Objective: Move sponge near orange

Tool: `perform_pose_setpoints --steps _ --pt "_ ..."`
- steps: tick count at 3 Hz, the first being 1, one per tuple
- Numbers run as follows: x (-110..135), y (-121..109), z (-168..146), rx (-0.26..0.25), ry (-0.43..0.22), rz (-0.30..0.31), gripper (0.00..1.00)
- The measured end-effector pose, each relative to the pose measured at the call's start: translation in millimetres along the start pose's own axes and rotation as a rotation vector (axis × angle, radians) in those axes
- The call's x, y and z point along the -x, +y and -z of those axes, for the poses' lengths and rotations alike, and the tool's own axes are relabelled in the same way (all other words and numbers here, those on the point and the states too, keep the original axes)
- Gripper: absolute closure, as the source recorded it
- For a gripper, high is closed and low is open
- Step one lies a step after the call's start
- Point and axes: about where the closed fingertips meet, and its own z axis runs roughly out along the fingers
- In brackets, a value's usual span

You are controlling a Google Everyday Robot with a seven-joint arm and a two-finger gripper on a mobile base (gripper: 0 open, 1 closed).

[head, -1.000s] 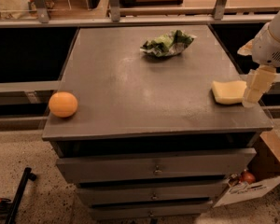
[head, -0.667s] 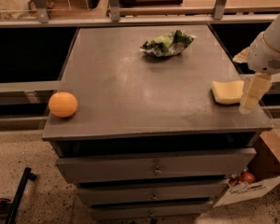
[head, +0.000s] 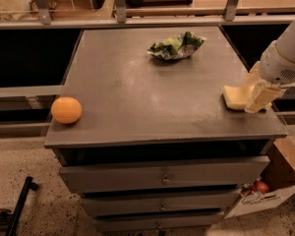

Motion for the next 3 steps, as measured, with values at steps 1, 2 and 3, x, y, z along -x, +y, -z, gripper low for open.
perform_pose_setpoints --steps 1,2,3 --pt "1.2 0.4 0.2 -0.016 -0.004 0.022 0.65" --pt "5.7 0.5 0.7 -0.031 -0.009 0.047 0.87" --pt "13.5 -0.9 6.0 -0.053 -0.02 0.063 1.0"
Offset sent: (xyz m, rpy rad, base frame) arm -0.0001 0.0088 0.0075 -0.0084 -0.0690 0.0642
